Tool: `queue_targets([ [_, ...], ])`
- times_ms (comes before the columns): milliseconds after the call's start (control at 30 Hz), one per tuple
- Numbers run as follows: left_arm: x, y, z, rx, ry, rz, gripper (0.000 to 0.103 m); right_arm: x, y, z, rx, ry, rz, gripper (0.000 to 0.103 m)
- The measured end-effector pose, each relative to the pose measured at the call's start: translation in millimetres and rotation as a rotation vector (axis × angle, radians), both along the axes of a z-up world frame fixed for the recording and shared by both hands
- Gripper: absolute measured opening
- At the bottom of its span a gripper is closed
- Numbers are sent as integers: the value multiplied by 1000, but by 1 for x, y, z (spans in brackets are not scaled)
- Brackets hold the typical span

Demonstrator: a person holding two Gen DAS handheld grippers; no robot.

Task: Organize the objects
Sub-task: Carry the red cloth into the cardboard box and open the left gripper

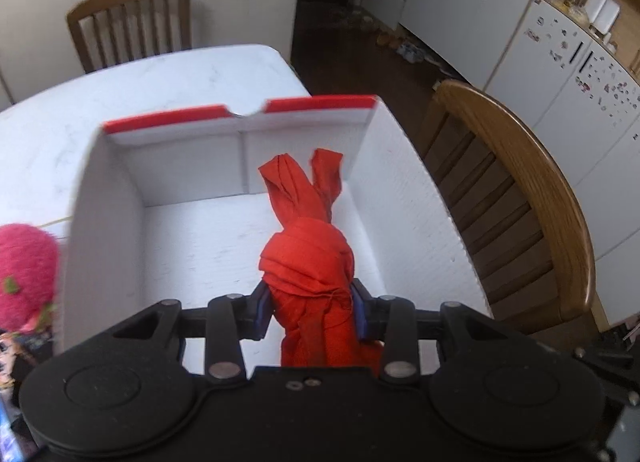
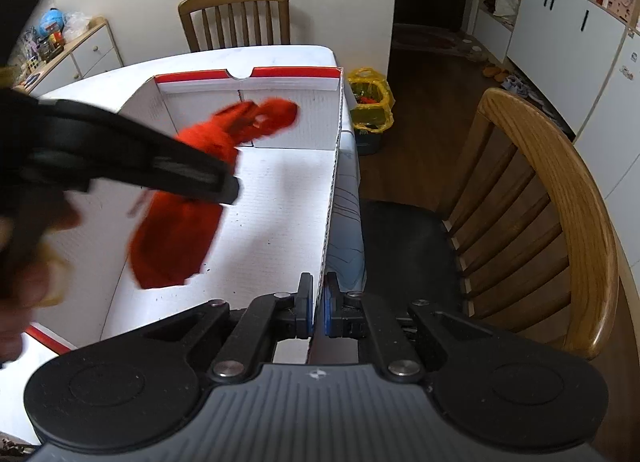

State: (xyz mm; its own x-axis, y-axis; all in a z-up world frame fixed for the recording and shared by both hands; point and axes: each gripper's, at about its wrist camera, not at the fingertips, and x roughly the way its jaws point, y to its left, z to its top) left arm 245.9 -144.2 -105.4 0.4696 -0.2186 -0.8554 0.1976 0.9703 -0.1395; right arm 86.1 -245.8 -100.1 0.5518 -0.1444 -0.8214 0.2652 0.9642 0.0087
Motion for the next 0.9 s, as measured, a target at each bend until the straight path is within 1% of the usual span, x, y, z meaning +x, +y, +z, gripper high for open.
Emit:
queue_targets([
  [333, 18, -17, -31, -18, 64, -22, 37, 0, 0, -1, 9, -5, 36, 5],
  [533, 19, -10, -47, -51, 125, -13, 37, 0, -1, -1, 9, -7, 44, 5],
  [633, 20, -10, -52, -59, 142, -12, 38, 0, -1, -2, 10, -8, 43, 5],
  [733, 17, -8, -54, -62, 151, -9, 41, 0, -1, -2, 11, -7, 40, 5],
  [833, 15, -6, -53, -62, 157, -8, 46, 0, -1, -2, 14, -7, 35, 5],
  [900, 11, -2, -51, -63, 152, 1, 54, 0, -2, -2, 15, -7, 33, 5],
])
